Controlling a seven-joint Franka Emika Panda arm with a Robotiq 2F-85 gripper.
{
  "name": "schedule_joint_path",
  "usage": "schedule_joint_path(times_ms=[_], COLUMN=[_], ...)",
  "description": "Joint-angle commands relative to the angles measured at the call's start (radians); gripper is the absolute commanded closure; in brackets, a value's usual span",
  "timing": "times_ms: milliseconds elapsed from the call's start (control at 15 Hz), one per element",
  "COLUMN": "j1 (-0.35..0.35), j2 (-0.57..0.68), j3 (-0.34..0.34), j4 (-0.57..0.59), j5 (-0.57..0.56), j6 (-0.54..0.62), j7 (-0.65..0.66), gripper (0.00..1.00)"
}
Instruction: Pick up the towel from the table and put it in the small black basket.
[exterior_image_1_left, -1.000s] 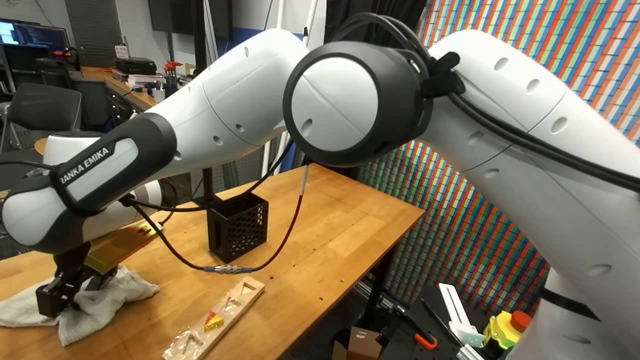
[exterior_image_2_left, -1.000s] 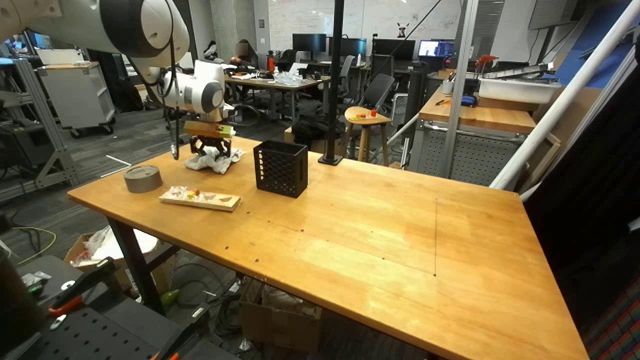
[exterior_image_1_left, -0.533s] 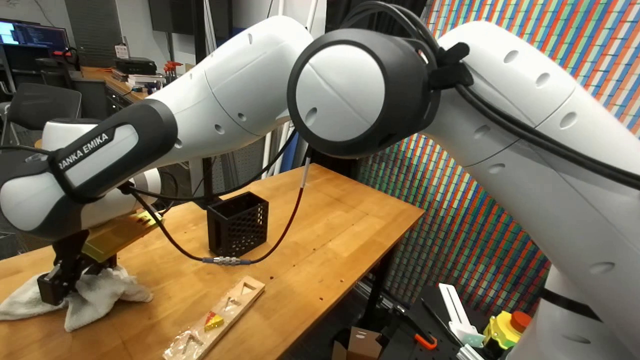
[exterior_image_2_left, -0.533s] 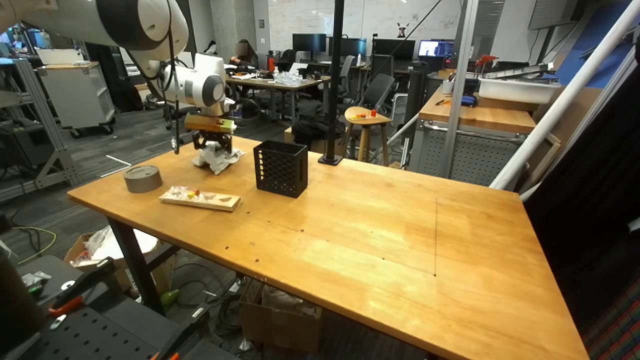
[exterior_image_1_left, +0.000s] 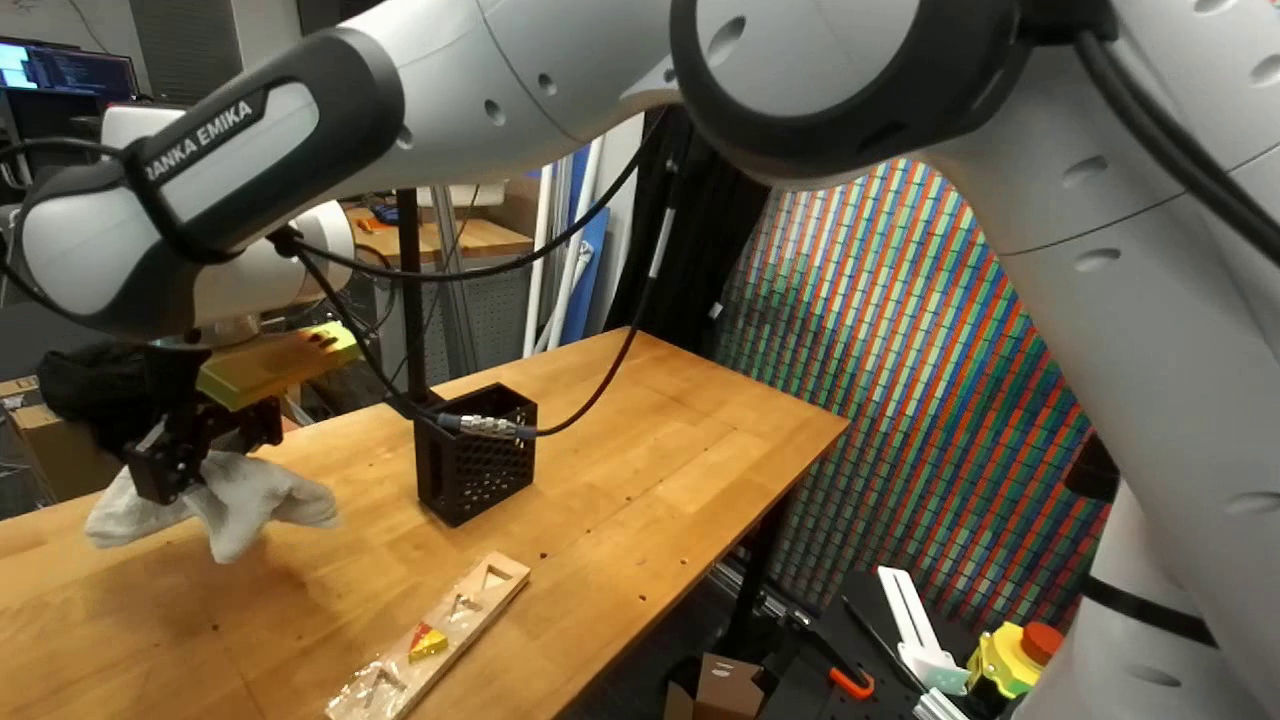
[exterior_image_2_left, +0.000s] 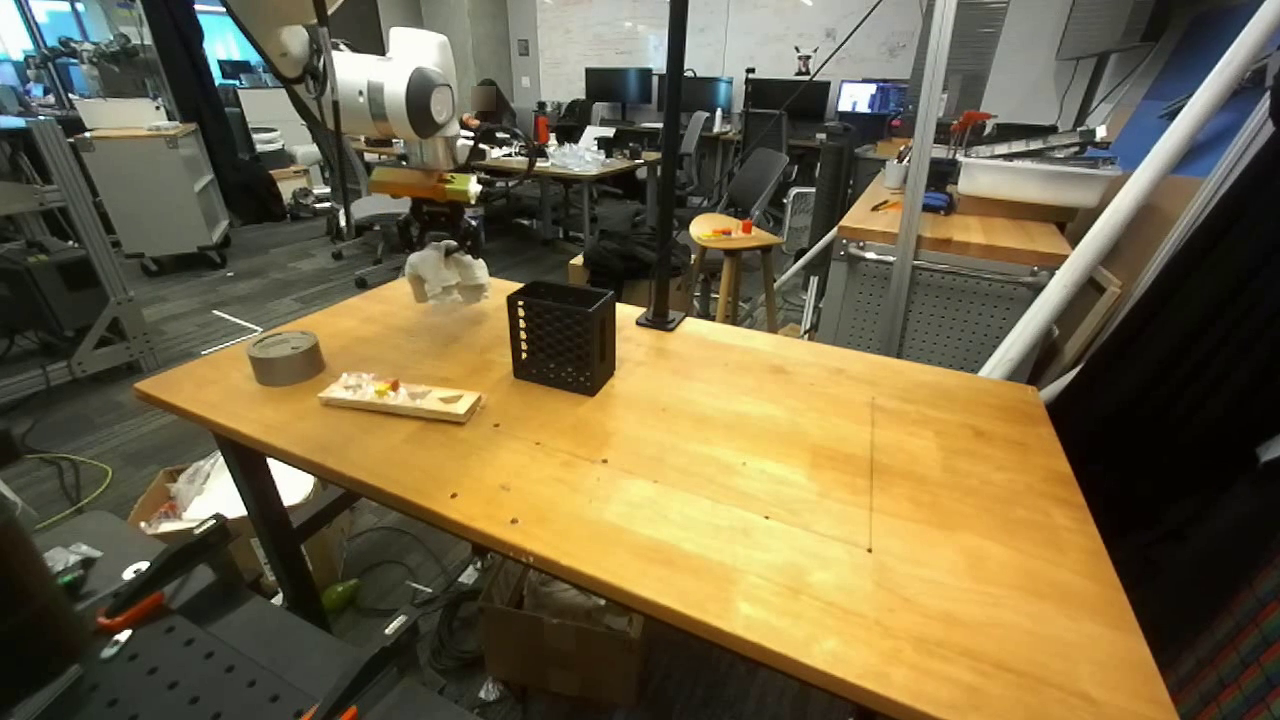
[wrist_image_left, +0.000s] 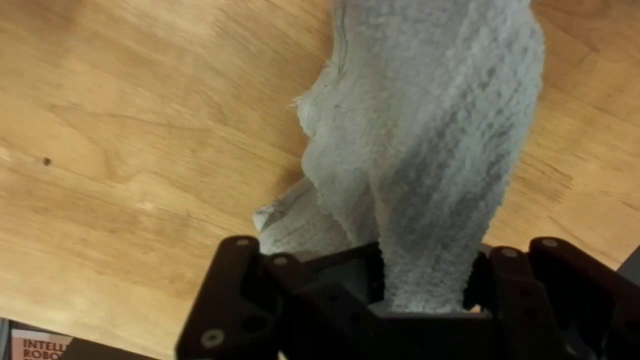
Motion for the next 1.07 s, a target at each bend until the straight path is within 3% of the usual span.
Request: schedule_joint_path(times_ms=[0, 467, 733, 1000], j1=[-0.025, -0.12, -0.186, -0.24], j2=[-0.203, -0.424, -0.453, -0.411], j3=[-0.026, -0.066, -0.085, -0.092], j4=[-0.195, -0.339, -0.331, -0.303], j5=[-0.014, -0.045, -0.059, -0.043], j6=[-0.051, -0.197, -0.249, -0.227], j7=[0.025, -0.048, -0.139, -0.233], gripper=[0.97, 0.98, 0.97, 0.97])
